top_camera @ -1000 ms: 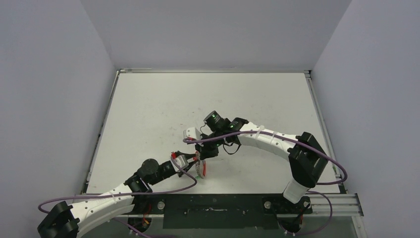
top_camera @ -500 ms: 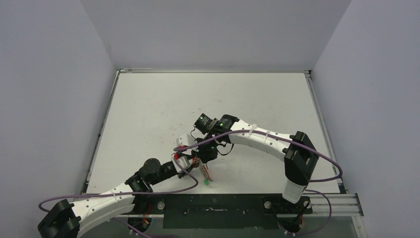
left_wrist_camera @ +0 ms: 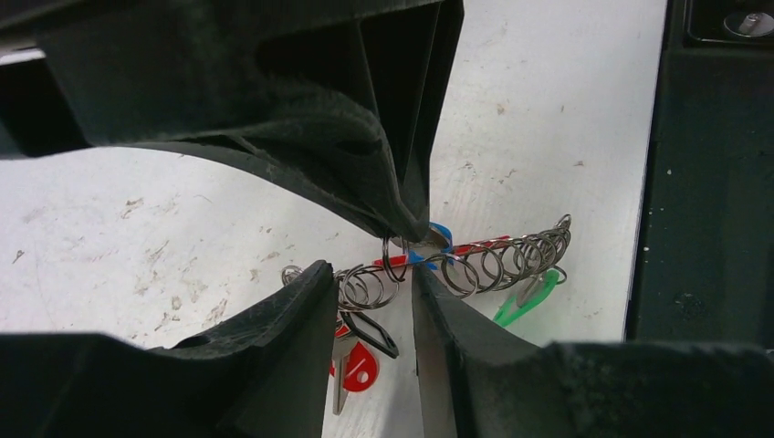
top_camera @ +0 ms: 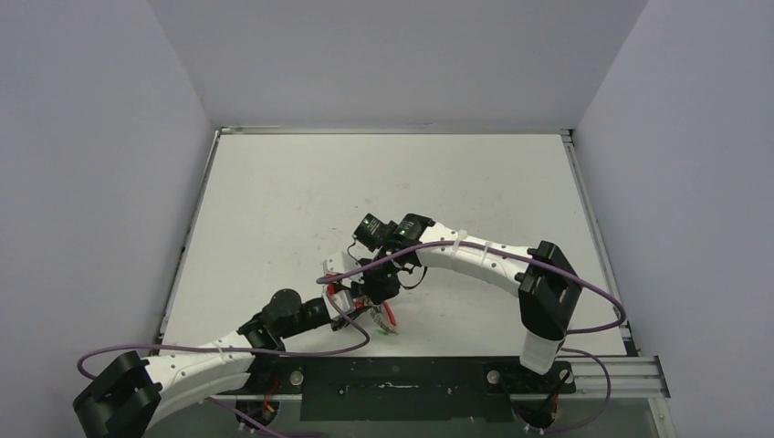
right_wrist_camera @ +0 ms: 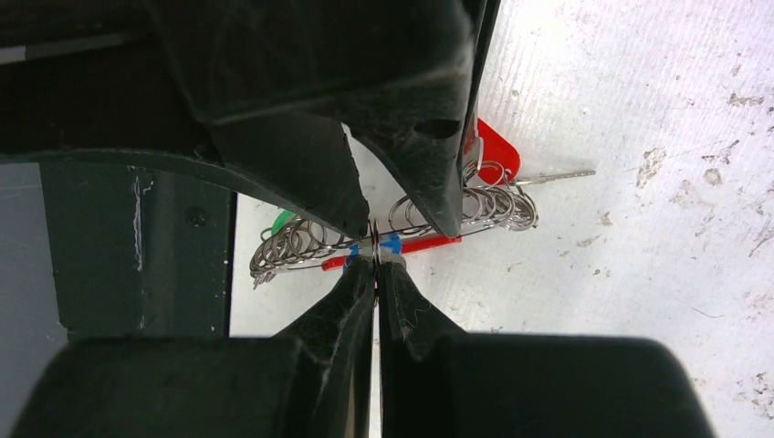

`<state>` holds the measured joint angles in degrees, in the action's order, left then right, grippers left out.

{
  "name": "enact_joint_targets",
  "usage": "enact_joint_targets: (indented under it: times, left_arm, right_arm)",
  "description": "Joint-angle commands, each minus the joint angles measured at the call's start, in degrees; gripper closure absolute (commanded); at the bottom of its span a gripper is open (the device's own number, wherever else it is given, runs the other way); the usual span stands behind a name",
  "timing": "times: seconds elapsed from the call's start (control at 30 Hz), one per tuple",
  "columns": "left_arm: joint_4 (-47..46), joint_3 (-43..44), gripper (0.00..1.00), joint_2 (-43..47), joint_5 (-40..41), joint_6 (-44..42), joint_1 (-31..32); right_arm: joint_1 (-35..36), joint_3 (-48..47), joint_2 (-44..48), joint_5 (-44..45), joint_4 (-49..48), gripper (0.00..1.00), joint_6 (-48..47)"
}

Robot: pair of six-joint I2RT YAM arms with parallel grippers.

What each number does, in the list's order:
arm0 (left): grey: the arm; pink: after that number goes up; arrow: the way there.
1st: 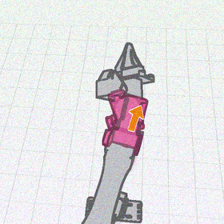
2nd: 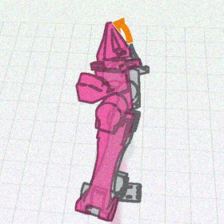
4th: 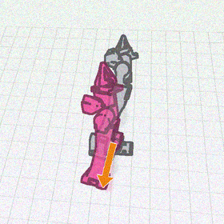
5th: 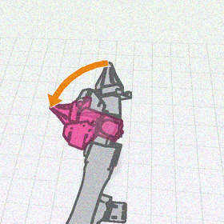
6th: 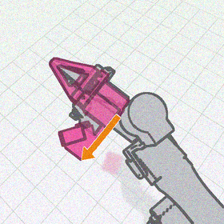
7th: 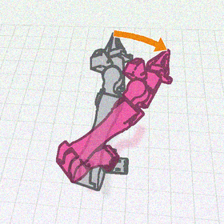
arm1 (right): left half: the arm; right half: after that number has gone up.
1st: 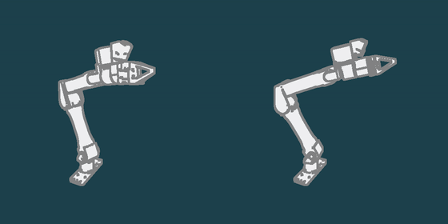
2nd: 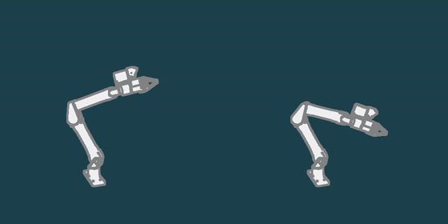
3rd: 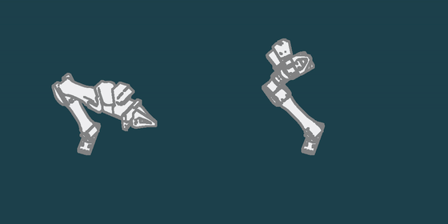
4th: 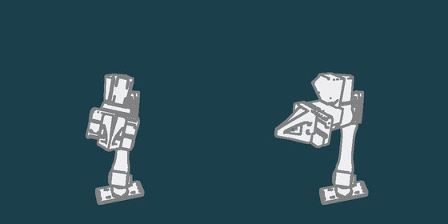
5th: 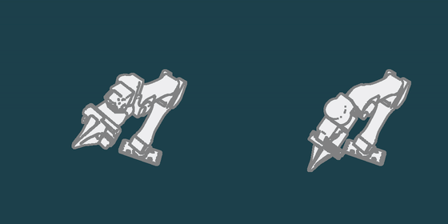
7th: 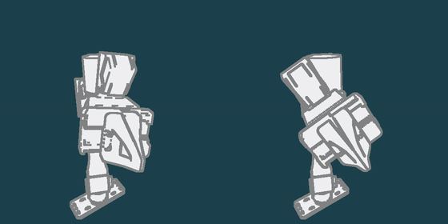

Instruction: Put the keys on the keyring

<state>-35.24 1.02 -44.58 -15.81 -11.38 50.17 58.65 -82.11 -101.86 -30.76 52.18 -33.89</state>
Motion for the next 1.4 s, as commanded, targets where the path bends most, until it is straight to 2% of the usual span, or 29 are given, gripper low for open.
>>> enact_joint_targets:
  times: [0.0,0.27,0.5,0.77,0.97,1.03,1.1,1.2,1.37]
  left_arm:
    - [-4.70,2.42,0.67,-0.30,-2.20,0.27,0.02]
    - [-4.23,2.98,0.79,-1.43,-3.11,-0.06,0.01]
    - [-5.18,3.73,0.85,-3.91,-4.54,-0.29,0.02]
    - [-6.20,3.33,1.00,-2.98,-5.02,-0.08,0.01]
    - [-6.15,2.08,1.00,0.00,-4.22,0.55,0.01]
    - [-6.08,1.49,1.00,1.02,-3.70,0.81,0.00]
    - [-5.84,1.03,1.00,2.02,-3.37,1.13,-0.01]
    - [-5.91,0.22,1.00,3.54,-2.92,1.14,-0.01]
    - [-7.01,-1.01,1.00,5.65,-2.55,1.10,-0.07]
  right_arm:
    - [0.76,-2.26,0.48,0.38,-0.99,1.00,-0.32]
    - [0.82,-1.70,1.31,-0.96,-2.15,1.00,-0.82]
    - [0.77,-1.34,1.49,-1.61,-2.65,1.00,-0.68]
    - [0.82,-0.17,1.23,-2.02,-4.43,1.00,0.17]
    - [-0.08,1.59,1.98,-2.35,-6.92,1.00,0.94]
    - [-1.06,3.13,3.07,-2.56,-9.05,0.95,1.80]
    - [-2.21,5.04,4.66,-3.78,-11.13,0.81,2.04]
    - [-4.40,8.52,7.40,-6.84,-14.95,0.70,2.14]
    - [-7.97,14.07,11.41,-13.37,-20.83,0.67,1.64]
